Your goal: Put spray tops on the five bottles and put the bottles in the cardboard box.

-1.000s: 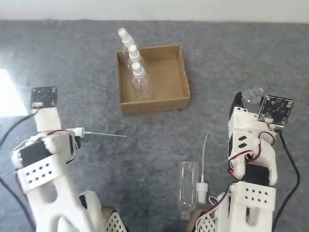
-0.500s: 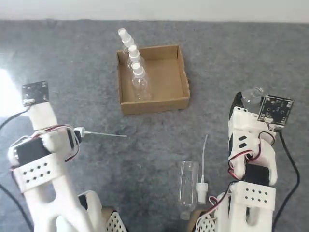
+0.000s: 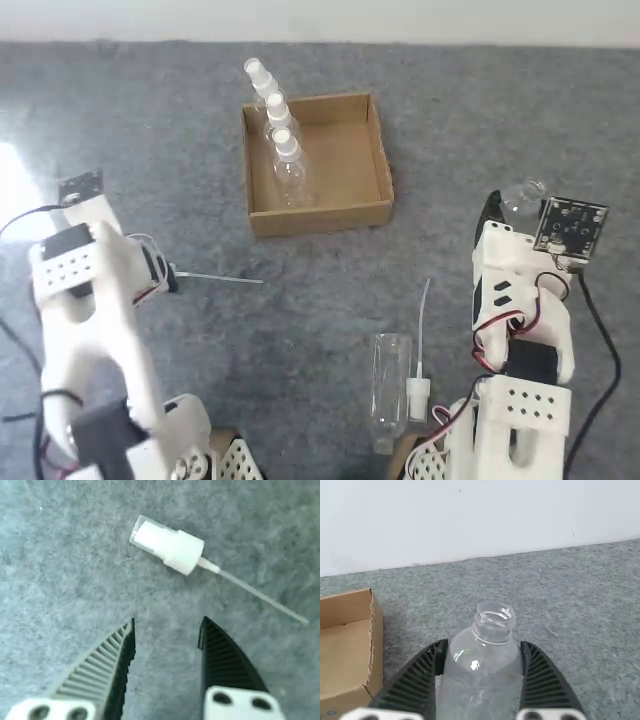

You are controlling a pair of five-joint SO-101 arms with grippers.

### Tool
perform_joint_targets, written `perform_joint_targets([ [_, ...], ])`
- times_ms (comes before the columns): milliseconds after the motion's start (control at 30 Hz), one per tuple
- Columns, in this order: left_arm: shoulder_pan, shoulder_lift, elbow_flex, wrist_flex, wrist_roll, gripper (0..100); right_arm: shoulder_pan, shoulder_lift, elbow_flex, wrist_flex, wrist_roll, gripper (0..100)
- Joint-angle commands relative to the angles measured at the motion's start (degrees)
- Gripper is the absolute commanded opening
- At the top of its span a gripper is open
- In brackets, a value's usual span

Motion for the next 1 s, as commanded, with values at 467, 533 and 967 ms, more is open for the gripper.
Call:
perform_joint_targets([
  [467,0.0,13.89,-3.38,-14.42,12.13,20,-0.31,-1.19,-0.88,-1.19,1.23,6.9],
  [533,0.0,14.42,-3.56,-14.77,12.57,20,-0.31,-1.19,-0.88,-1.27,1.23,6.9],
  [967,-4.04,15.03,-7.69,-15.12,15.65,20,-0.4,-1.19,-0.88,-1.27,1.23,6.9],
])
